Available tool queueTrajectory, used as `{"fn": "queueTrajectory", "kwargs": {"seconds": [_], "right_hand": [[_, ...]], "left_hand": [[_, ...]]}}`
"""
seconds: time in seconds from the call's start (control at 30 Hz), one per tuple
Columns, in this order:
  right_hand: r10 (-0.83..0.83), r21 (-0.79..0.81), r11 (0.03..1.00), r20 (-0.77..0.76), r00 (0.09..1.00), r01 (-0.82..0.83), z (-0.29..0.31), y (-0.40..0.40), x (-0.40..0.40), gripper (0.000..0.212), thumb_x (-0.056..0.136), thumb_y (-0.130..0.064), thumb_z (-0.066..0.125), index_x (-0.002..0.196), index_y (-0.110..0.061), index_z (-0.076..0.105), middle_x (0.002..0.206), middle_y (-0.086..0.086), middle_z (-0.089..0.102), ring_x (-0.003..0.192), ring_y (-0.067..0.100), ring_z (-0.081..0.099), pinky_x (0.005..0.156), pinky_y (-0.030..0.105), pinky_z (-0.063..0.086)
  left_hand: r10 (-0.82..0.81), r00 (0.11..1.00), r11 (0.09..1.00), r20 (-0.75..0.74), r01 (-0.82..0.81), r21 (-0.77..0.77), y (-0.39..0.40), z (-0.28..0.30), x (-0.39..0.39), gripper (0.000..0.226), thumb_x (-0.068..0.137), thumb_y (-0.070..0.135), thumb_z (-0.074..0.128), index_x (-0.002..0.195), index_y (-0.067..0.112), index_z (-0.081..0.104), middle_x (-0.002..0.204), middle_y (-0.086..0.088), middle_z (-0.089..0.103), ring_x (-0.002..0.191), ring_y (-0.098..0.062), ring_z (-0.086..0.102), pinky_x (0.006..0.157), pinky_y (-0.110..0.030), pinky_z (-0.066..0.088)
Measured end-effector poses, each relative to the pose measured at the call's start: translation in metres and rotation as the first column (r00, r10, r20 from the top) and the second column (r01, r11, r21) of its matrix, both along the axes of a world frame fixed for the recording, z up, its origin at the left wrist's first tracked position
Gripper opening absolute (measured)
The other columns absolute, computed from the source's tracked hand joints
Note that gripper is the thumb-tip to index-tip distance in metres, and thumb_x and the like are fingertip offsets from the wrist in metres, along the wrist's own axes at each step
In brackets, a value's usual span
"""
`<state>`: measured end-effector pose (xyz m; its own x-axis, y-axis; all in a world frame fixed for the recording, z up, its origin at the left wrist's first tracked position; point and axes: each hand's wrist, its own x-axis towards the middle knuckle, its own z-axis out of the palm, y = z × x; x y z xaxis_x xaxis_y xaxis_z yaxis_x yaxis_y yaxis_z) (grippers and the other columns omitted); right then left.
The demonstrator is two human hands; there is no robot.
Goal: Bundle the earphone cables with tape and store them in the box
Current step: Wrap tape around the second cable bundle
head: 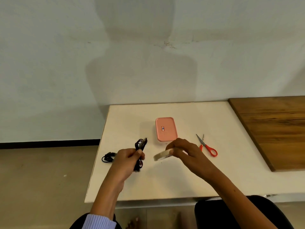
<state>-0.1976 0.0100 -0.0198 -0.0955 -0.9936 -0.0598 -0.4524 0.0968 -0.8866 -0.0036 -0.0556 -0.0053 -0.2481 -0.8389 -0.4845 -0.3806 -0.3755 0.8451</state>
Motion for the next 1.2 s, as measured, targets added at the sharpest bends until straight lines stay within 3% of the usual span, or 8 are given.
{"fn": "queueTrajectory", "kwargs": {"seconds": [0.1,0.23,0.43,0.57,0.77,0.93,1.07,1.2], "right_hand": [[0.151,-0.021,0.988,-0.137,0.979,-0.155,-0.008,0.0,0.002,0.015,0.09,-0.028,0.052,0.095,-0.032,0.065,0.095,-0.008,0.057,0.095,0.005,0.048,0.081,0.019,0.039],[0.178,-0.081,0.977,-0.213,0.961,-0.199,-0.015,-0.003,0.004,0.016,0.089,-0.026,0.061,0.104,-0.027,0.067,0.109,-0.007,0.055,0.104,0.001,0.048,0.085,0.013,0.04],[-0.381,-0.097,0.921,-0.029,0.924,0.376,-0.01,0.0,0.021,0.034,0.074,-0.042,0.072,0.102,-0.028,0.059,0.104,-0.021,0.051,0.097,-0.003,0.053,0.075,0.012,0.045],[-0.424,0.133,0.906,0.262,0.867,0.403,-0.005,-0.001,0.03,0.02,0.089,-0.038,0.058,0.088,-0.021,0.068,0.088,-0.008,0.07,0.089,0.01,0.065,0.081,0.031,0.056],[-0.492,0.261,0.868,0.321,0.81,0.423,-0.004,-0.005,0.032,0.023,0.089,-0.029,0.06,0.084,-0.007,0.065,0.072,-0.003,0.068,0.062,0.008,0.066,0.069,0.028,0.055],[-0.415,0.366,0.889,0.389,0.822,0.275,0.002,-0.002,0.024,0.025,0.08,-0.029,0.071,0.09,-0.006,0.069,0.076,0.003,0.069,0.073,0.013,0.063,0.071,0.022,0.048],[-0.323,0.378,0.912,0.426,0.845,0.158,0.004,0.001,0.021,0.019,0.084,-0.028,0.066,0.089,-0.011,0.074,0.089,0.006,0.073,0.09,0.022,0.065,0.086,0.029,0.049],[-0.297,0.355,0.921,0.374,0.879,0.16,0.006,0.001,0.025,0.028,0.088,-0.037,0.059,0.08,-0.014,0.073,0.074,0.0,0.068,0.079,0.014,0.06,0.079,0.022,0.042]], "left_hand": [[-0.128,0.99,0.989,-0.065,0.123,-0.076,0.007,0.005,-0.005,0.026,0.096,0.029,0.049,0.085,0.021,0.072,0.095,0.006,0.073,0.094,-0.005,0.061,0.075,-0.018,0.037],[-0.207,0.962,0.978,-0.178,0.207,-0.019,0.015,0.005,-0.019,0.028,0.096,0.027,0.048,0.078,0.018,0.068,0.083,-0.001,0.075,0.08,-0.003,0.066,0.08,-0.025,0.039],[0.044,0.908,0.995,-0.417,-0.003,0.098,0.012,0.004,-0.026,0.026,0.095,0.02,0.049,0.082,0.009,0.07,0.089,-0.011,0.074,0.084,-0.022,0.069,0.073,-0.033,0.051],[-0.026,0.936,1.0,-0.351,0.028,0.001,0.013,0.001,-0.03,0.025,0.094,0.022,0.051,0.086,0.01,0.071,0.092,-0.006,0.075,0.088,-0.015,0.068,0.076,-0.035,0.056],[-0.253,0.958,0.963,-0.133,0.236,-0.132,0.021,0.0,-0.03,0.029,0.094,0.031,0.051,0.074,0.027,0.071,0.085,0.006,0.072,0.084,-0.009,0.063,0.086,-0.029,0.046],[0.065,0.959,0.996,-0.277,-0.046,0.074,0.011,-0.004,-0.029,0.028,0.096,0.021,0.049,0.079,0.014,0.07,0.088,-0.007,0.074,0.095,-0.022,0.067,0.085,-0.039,0.052],[0.21,0.887,0.962,-0.411,-0.113,0.248,0.007,-0.006,-0.032,0.027,0.096,0.014,0.048,0.077,0.008,0.066,0.069,-0.005,0.072,0.081,-0.027,0.067,0.067,-0.034,0.054],[0.27,0.873,0.937,-0.406,-0.141,0.32,0.006,-0.01,-0.033,0.023,0.094,0.016,0.051,0.079,0.009,0.068,0.073,-0.009,0.071,0.084,-0.026,0.065,0.076,-0.04,0.051]]}}
